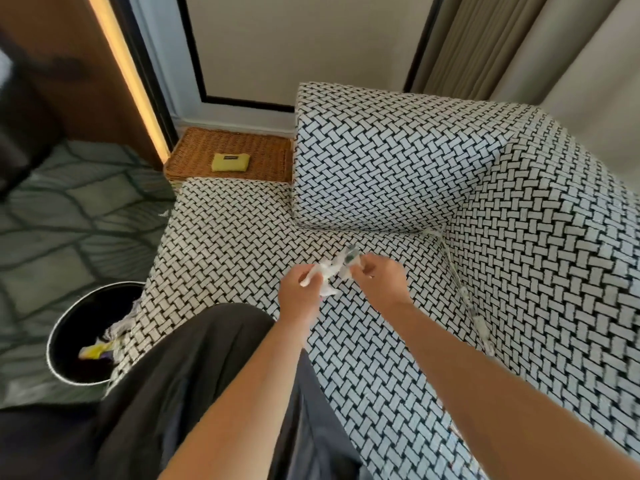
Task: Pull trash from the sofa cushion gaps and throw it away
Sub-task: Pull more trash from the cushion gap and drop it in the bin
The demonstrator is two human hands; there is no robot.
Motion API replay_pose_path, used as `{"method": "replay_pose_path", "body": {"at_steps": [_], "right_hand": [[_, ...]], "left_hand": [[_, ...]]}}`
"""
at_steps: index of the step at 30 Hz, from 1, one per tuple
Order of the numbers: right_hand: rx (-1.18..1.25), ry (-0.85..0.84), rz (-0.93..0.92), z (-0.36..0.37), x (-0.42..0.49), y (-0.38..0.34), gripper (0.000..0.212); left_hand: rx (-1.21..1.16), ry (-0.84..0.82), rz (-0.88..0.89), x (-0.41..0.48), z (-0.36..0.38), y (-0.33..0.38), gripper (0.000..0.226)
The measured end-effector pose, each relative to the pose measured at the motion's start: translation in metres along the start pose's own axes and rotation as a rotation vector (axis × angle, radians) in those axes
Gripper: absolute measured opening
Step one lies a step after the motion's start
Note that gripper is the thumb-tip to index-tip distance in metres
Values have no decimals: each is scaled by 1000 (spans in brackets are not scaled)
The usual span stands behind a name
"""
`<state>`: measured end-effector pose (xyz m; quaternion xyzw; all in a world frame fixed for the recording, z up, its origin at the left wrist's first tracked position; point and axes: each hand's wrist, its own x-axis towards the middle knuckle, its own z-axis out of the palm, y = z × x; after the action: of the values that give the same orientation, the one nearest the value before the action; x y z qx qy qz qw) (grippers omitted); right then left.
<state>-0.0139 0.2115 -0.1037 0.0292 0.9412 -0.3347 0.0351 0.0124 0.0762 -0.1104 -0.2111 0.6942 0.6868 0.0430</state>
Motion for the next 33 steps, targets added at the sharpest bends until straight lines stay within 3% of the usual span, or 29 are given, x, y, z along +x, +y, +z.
{"method": "replay_pose_path", "body": {"at_steps": [6, 10, 20, 24, 33], "right_hand": [[161, 0, -114, 15, 2, -66, 7], [328, -57, -122, 40, -1, -112, 22], [214, -358, -120, 159, 6, -218, 32], [102, -484, -181, 219, 9, -249, 16], [-11, -640, -175, 322, 31, -264, 19]], "left_hand": [[2, 31, 143, -1, -49, 42, 10], [111, 70, 160, 5, -101, 60, 26], [132, 364, -22, 32, -262, 15, 28], [60, 461, -141, 48, -313, -19, 20], [214, 516, -288, 103, -373, -93, 11]]}}
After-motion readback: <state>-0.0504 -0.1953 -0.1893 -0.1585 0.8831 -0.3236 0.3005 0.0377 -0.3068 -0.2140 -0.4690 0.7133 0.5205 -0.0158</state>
